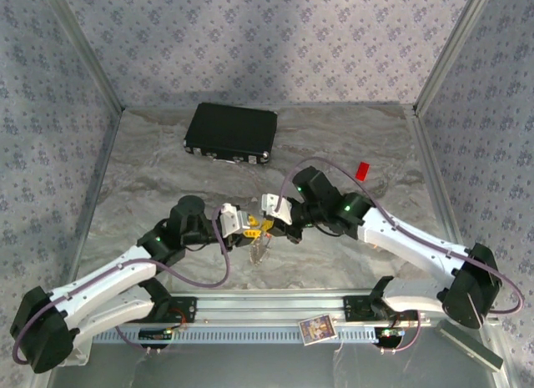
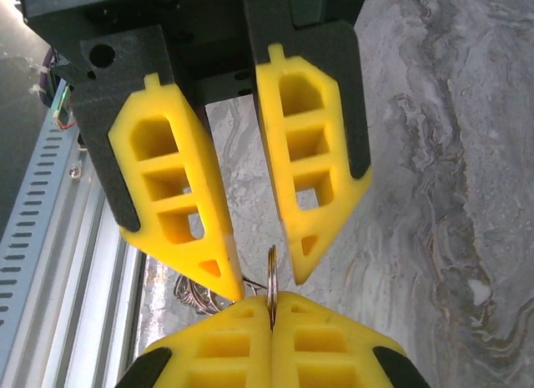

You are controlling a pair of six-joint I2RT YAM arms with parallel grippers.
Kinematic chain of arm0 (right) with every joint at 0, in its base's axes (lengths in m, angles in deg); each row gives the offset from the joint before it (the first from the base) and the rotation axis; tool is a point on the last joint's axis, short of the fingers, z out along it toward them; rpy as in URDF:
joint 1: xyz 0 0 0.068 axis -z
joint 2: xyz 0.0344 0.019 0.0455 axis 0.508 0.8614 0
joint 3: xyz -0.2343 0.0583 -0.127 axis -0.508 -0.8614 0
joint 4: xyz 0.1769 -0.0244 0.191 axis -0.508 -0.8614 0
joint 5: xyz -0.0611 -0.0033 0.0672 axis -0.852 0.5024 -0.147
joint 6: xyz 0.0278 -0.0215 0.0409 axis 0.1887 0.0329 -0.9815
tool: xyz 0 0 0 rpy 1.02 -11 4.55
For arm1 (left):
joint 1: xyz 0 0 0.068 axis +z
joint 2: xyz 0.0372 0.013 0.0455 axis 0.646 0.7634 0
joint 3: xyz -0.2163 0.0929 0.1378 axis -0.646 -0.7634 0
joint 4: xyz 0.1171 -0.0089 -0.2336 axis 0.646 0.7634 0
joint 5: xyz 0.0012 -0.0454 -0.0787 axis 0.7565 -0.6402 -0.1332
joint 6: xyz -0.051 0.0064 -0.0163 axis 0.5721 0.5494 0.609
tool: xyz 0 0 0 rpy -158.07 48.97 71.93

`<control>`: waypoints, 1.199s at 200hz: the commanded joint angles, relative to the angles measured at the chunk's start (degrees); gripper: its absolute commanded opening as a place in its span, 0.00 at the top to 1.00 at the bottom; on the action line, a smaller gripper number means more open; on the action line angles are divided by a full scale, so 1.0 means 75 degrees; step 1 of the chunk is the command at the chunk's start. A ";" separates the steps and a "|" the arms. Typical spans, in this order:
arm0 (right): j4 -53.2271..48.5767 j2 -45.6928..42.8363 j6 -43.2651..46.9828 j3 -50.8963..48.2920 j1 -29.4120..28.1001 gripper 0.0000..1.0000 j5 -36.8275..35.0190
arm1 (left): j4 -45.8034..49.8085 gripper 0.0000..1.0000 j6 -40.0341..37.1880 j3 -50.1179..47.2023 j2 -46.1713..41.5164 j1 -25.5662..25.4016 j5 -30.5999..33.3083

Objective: Put the keys on the keyring

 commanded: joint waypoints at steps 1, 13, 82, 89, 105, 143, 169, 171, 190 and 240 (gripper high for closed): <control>-0.1036 0.0282 0.0643 0.0675 -0.0207 1.00 -0.0441 | 0.0590 0.78 -0.0389 0.0401 0.0063 -0.0071 -0.0186; -0.1342 0.0430 0.0789 0.0919 -0.0319 1.00 -0.0598 | 0.0642 0.80 -0.0458 0.0472 0.0105 -0.0068 -0.0164; -0.1147 0.0223 0.0705 0.0758 -0.0129 0.86 -0.0120 | 0.0656 1.00 -0.0585 0.0487 0.0137 -0.0084 -0.0210; -0.0838 0.0068 0.0522 0.0501 0.0002 0.80 0.0111 | 0.0564 1.00 -0.0533 0.0429 0.0105 -0.0079 -0.0211; -0.0049 -0.0229 0.0053 -0.0048 0.0243 0.73 0.0613 | 0.0131 1.00 -0.0317 0.0219 0.0071 -0.0088 -0.0272; 0.1217 -0.0470 -0.0613 -0.0911 0.0334 0.69 0.0815 | -0.1031 1.00 0.0242 -0.0241 0.0046 -0.0086 -0.0433; 0.1721 -0.0473 -0.0870 -0.1273 0.0382 0.69 0.0957 | -0.1195 1.00 0.0329 -0.0354 -0.0021 -0.0080 -0.0492; 0.1755 -0.0484 -0.0882 -0.1292 0.0385 0.70 0.0963 | -0.1221 1.00 0.0346 -0.0382 -0.0025 -0.0081 -0.0492; 0.1870 -0.0465 -0.0945 -0.1342 0.0414 0.74 0.1017 | -0.1522 1.00 0.0491 -0.0528 -0.0071 -0.0083 -0.0531; 0.1877 -0.0383 -0.0934 -0.1286 0.0463 0.87 0.1224 | -0.1663 1.00 0.0565 -0.0557 -0.0088 -0.0089 -0.0595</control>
